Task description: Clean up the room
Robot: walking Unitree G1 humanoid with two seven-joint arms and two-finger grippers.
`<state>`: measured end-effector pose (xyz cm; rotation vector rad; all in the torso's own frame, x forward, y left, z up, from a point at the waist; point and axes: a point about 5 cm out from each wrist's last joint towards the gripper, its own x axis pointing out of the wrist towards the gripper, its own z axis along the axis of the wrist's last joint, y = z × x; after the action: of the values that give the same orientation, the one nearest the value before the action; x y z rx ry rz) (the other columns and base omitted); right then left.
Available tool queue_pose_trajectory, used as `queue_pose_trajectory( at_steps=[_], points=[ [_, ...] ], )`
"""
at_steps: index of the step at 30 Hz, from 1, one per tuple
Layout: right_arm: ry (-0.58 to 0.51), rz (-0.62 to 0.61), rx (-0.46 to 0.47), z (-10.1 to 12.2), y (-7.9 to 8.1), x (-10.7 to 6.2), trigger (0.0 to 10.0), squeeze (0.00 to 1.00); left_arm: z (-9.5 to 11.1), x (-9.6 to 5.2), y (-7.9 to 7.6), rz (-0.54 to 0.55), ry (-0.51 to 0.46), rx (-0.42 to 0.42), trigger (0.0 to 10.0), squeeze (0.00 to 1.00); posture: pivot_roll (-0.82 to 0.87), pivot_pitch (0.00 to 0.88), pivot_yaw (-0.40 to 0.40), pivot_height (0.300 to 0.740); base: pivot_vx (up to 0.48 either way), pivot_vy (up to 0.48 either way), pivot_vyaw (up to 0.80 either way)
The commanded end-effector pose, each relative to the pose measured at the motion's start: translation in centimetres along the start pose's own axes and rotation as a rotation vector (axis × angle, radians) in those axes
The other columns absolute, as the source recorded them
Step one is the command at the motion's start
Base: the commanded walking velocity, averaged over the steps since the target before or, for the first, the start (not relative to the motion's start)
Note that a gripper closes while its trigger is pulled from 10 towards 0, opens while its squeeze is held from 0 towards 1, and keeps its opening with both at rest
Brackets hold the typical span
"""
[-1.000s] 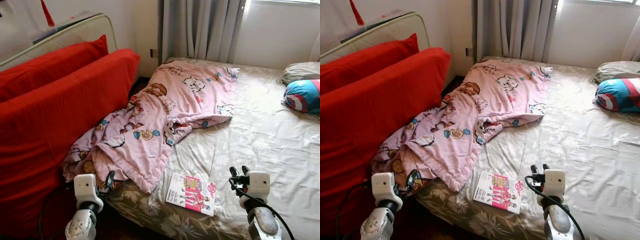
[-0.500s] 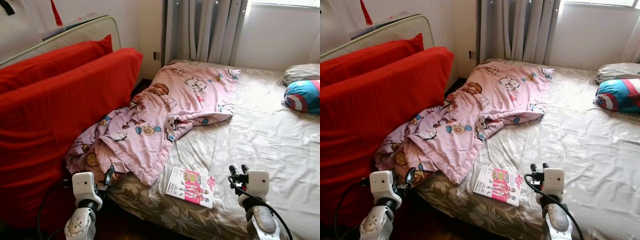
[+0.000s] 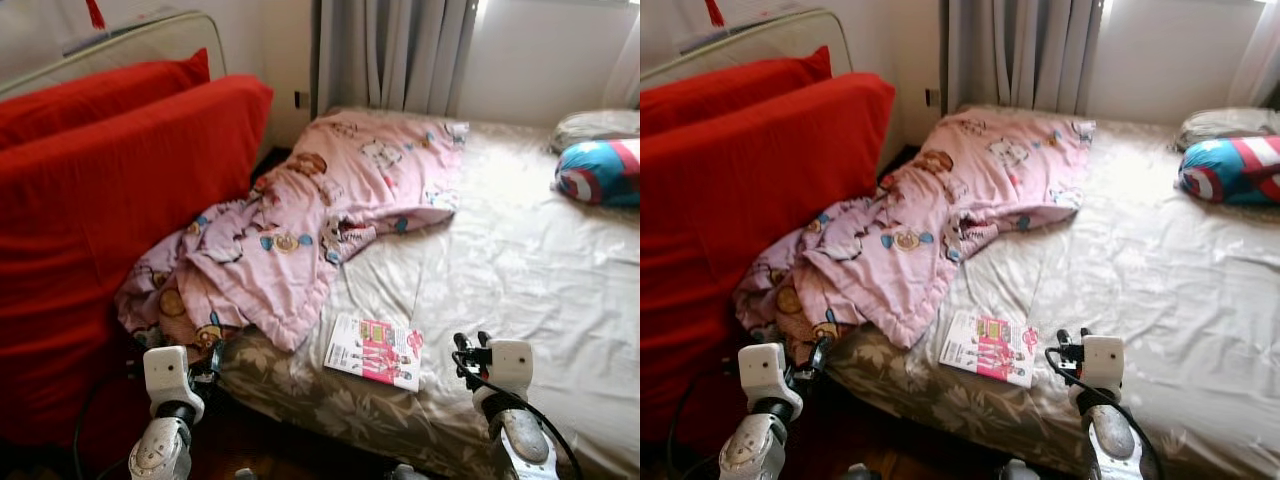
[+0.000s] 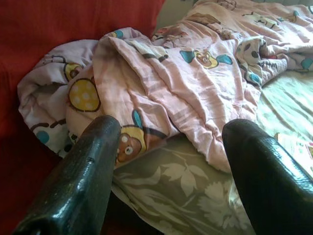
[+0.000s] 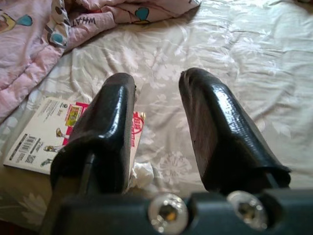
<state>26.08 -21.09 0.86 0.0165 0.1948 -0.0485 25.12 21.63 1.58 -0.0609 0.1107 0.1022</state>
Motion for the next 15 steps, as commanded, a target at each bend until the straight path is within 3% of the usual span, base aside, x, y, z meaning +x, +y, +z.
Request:
queue_pose_trajectory(
  at_steps=[1, 15],
  points=[
    [-0.007, 0.005, 0.006, 0.3, 0.19, 0.35, 10.0, 0.0, 0.15, -0.01, 0.28, 0.006, 0.001, -0.003, 10.0, 0.0, -0.07, 0.0, 0.014, 0.642, 0.0, 0.0, 0.0],
    [0.019, 0.023, 0.014, -0.12, 0.49, 0.35, 10.0, 0.0, 0.14, -0.24, 0.27, -0.004, 0.007, 0.004, 10.0, 0.0, -0.06, 0.0, 0.014, 0.642, 0.0, 0.0, 0.0]
  ],
)
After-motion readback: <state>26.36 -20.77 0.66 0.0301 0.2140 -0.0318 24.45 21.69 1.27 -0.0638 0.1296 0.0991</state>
